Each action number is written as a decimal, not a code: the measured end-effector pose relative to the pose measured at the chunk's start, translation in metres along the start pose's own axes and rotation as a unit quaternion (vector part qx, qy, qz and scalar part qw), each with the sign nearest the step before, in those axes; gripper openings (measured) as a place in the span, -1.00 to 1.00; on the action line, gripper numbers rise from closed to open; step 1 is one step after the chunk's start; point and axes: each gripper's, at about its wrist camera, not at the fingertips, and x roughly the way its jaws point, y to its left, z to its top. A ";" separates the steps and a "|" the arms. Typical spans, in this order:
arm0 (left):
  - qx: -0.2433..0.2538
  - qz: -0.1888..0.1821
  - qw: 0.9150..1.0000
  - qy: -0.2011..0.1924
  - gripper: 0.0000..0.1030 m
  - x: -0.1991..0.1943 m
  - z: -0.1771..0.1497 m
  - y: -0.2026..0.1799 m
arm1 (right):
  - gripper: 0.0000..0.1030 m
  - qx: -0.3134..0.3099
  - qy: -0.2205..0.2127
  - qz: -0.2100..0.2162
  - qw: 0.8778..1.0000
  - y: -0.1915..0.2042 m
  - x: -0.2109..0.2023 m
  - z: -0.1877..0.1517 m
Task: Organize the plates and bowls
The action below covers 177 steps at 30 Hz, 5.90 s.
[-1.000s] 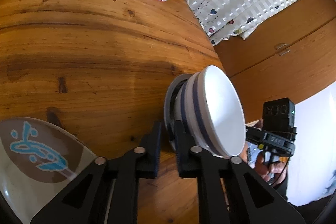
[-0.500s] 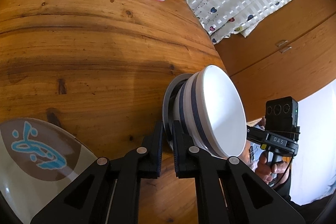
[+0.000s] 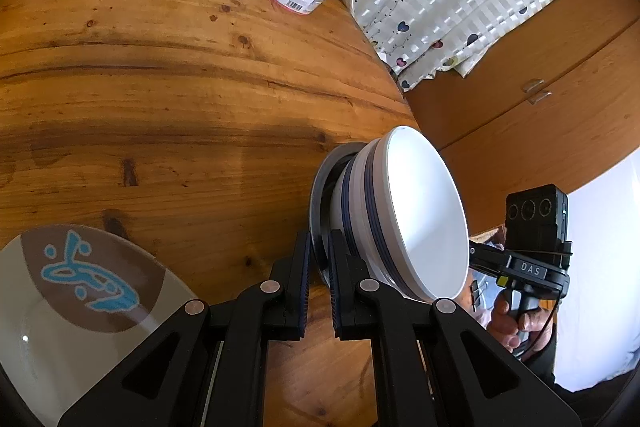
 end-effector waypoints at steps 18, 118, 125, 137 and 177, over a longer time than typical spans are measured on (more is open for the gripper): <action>-0.005 0.014 0.999 -0.043 -0.87 -0.048 -0.012 0.008 | -0.88 -0.040 0.015 0.013 0.999 0.046 0.014 0.000; -0.052 0.208 0.960 -0.179 -0.67 -0.166 -0.117 0.040 | -0.11 -0.257 0.075 -0.039 0.963 0.183 0.088 -0.069; -0.031 0.252 0.949 -0.188 -0.56 -0.167 -0.125 0.020 | 0.09 -0.289 0.062 -0.062 0.953 0.195 0.085 -0.080; -0.006 0.315 0.930 -0.189 -0.52 -0.162 -0.129 0.007 | 0.17 -0.328 0.060 -0.099 0.937 0.206 0.092 -0.094; -0.029 0.341 0.923 -0.173 -0.52 -0.143 -0.132 0.017 | 0.25 -0.353 0.081 -0.140 0.921 0.210 0.122 -0.107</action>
